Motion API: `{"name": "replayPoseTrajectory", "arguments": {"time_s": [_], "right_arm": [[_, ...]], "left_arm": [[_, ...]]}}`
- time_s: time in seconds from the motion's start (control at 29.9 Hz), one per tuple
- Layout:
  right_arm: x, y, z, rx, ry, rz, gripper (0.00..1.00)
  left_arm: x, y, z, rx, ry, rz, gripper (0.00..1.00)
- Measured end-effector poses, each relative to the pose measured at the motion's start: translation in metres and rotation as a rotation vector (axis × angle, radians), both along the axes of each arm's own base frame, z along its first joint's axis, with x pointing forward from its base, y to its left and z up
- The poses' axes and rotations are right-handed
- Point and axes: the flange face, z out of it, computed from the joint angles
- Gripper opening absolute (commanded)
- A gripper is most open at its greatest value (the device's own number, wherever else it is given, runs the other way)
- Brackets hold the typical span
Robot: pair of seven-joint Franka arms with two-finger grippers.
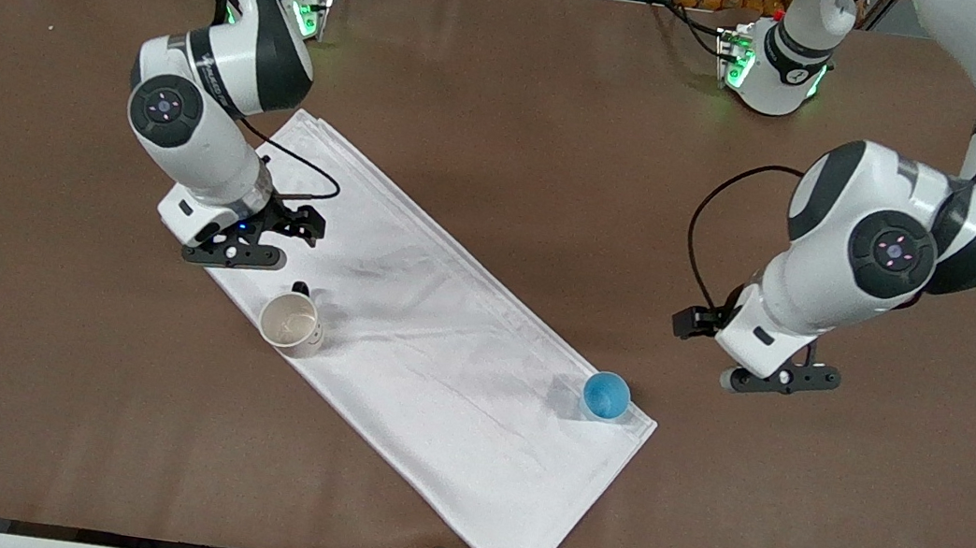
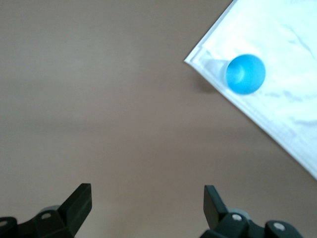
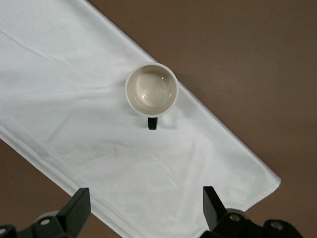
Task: Place blue cup into white mug on table
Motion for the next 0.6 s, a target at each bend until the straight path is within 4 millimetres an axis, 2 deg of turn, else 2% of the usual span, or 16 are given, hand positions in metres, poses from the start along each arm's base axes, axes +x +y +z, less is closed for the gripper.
{"name": "replayPoseTrajectory", "arguments": {"time_s": [0.23,0.6], "right_arm": [[0.004,0.008,-0.044,0.002,0.012,-0.010,1.00],[0.013,0.007,-0.090,0.010,0.003,-0.019,0.94]], "left_arm": [[0.018,-0.020,-0.051,-0.043,-0.044,0.038,1.00],[0.047,-0.023,-0.100,-0.095,-0.105,0.096,1.00]]}}
